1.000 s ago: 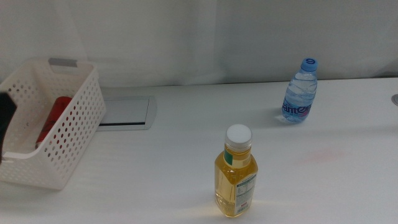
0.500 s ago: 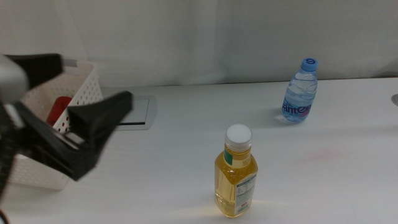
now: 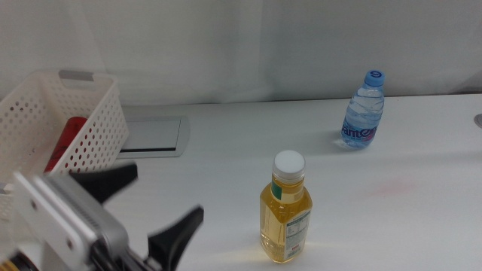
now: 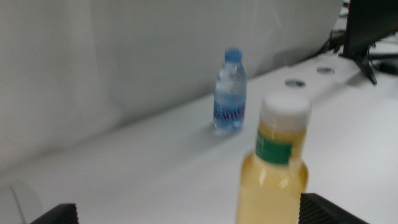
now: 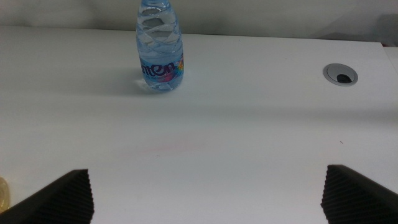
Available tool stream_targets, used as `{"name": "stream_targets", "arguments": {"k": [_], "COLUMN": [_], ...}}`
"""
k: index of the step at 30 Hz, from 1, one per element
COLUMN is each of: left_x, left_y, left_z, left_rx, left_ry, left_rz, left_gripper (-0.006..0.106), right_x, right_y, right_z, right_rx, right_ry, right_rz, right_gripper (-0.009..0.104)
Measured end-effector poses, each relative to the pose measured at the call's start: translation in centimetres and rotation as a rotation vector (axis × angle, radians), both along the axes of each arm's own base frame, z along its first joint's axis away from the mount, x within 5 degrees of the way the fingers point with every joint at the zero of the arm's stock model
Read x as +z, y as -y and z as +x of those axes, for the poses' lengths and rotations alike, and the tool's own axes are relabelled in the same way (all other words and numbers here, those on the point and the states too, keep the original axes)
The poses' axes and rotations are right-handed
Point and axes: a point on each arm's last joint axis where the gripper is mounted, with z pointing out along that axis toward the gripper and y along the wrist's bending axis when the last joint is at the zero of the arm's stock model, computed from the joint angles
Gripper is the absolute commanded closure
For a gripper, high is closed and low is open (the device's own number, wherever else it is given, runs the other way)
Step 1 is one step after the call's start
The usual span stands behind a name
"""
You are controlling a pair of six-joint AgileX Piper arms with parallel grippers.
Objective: Use arms to grab the bottles and put them into the dustbin to the left of the table.
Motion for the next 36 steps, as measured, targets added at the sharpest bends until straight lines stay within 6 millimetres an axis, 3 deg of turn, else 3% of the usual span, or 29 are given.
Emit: {"name": "stream_targets", "arguments": {"k": [6,20,27,36], "left_x": [-4.3,-8.4,-10.6,-12.0], "left_y": [0.5,3.7,6.1,9.7], "left_z": [-1.0,1.0,2.9,5.3], "left_rx": [-0.031,-0.069,-0.088,-0.161], "left_ry": [-0.042,-0.074,-0.131,-0.161], "left_rz": [-0.036,-0.043,-0.057,-0.080], "left_gripper": [0.007,0.007,0.007,0.007], "right_x": [0.0,0.0,0.1,0.2], "right_y": [0.0,0.0,0.0,0.0], "right_z": [0.0,0.0,0.0,0.1], "right_rx": [0.000,0.000,0.000,0.002], "right_ry": [0.001,0.006,0.008,0.019], "right_rz": [-0.001,0.001,0.002,0.005], "right_gripper": [-0.008,-0.008,-0.008,-0.008]}}
